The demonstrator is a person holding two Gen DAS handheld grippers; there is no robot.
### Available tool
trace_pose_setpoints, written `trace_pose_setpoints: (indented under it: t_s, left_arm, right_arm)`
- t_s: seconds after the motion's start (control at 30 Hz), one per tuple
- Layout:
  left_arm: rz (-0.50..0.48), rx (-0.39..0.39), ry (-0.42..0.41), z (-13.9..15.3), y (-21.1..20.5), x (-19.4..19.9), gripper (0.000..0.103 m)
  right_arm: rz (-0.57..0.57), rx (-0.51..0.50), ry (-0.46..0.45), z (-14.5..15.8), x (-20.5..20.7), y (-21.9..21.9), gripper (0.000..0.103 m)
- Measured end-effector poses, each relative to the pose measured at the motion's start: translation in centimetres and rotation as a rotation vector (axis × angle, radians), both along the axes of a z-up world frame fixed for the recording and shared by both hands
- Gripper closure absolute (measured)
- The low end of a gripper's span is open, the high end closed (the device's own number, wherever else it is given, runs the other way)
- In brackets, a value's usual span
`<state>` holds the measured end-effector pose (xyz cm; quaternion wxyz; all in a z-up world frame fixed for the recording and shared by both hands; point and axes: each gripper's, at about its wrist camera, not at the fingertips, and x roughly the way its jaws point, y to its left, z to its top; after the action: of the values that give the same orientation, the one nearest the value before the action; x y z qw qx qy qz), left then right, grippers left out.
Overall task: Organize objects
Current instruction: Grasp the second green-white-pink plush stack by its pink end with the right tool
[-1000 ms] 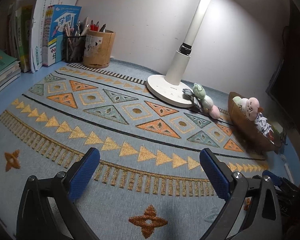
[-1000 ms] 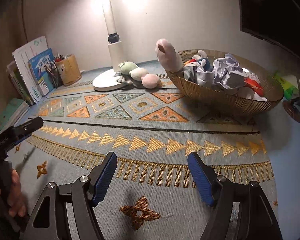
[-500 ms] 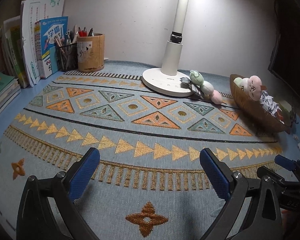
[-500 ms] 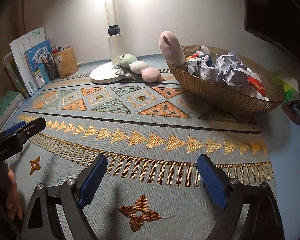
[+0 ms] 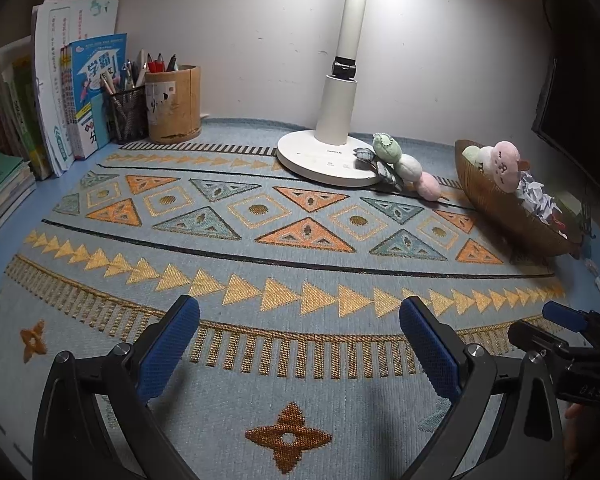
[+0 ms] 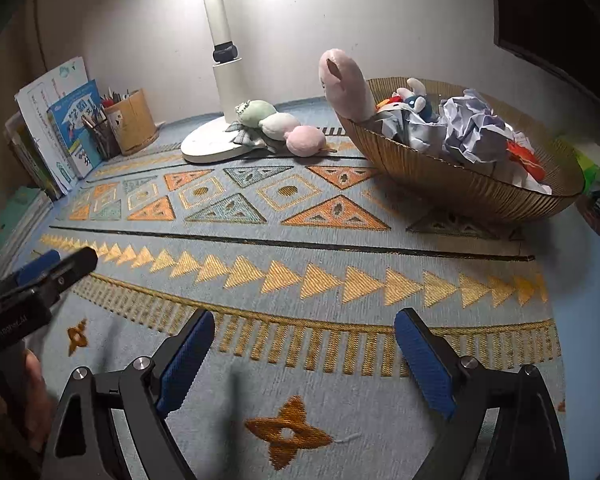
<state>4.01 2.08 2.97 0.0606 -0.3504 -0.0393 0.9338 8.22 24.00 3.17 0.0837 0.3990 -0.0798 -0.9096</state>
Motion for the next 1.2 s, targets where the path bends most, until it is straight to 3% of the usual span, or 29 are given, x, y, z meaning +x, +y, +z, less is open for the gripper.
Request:
trace_pose_setpoints:
  t_s: [0.1,0.23,0.3,0.4,0.5,0.6,0.63,0.7,0.83,0.9,1.07,1.17,1.2]
  left_arm:
    - [-0.031,0.001,-0.015,0.0,0.3,-0.5,0.002]
    - [-0.127,-0.020,-0.008,1.7,1.1,-3.9,0.002]
    - [-0.113,-0.035,0.011,2.7,1.1,-6.8,0.003]
    - [-0.087,-0.040,0.056,3.2,1.1,-11.0,0.003]
    - [-0.052,0.024,0.078,2.7,0.4,-13.6,0.003]
    - [-0.032,0.101,0.063,1.3,-0.5,-14.6,0.003]
    - [-0.033,0.106,0.031,1.0,-0.5,-14.8,0.003]
    - [-0.035,0.131,0.048,1.3,-0.8,-14.4,0.003]
    - [-0.037,0.089,0.069,1.5,-0.2,-13.7,0.003]
    - [-0.044,0.068,0.067,1.4,0.2,-14.0,0.003]
    - [-0.026,0.056,0.079,1.6,0.2,-14.0,0.003]
    - [0.015,0.072,0.065,1.6,-0.7,-14.3,0.003]
    - [0.023,0.075,0.064,1.7,-1.0,-14.3,0.003]
  right_arm:
    - [-0.028,-0.104,-0.014,0.5,-2.7,-0.8,0.012]
    - [-0.078,-0.004,0.037,1.3,-7.2,-3.6,0.015]
    - [-0.085,0.002,0.043,1.2,-9.7,-4.5,0.031]
    - [-0.121,-0.032,0.026,0.4,-13.5,-4.9,0.038]
    - [-0.149,-0.116,0.021,-0.3,-16.4,-4.6,0.038]
    - [-0.216,-0.063,0.037,-0.2,-18.3,-4.8,0.038]
    - [-0.227,-0.064,0.046,-0.1,-18.8,-4.7,0.038]
    - [-0.226,-0.107,0.040,-0.3,-19.9,-4.5,0.035]
    - [-0.223,-0.153,0.008,-0.9,-22.1,-4.4,0.034]
    - [-0.191,-0.197,-0.058,-1.8,-23.5,-4.4,0.032]
    - [-0.081,-0.210,-0.033,-1.2,-22.6,-6.5,0.030]
    - [-0.056,-0.130,0.018,-0.4,-21.8,-8.1,0.039]
    - [-0.044,-0.134,0.027,-0.2,-21.9,-8.2,0.056]
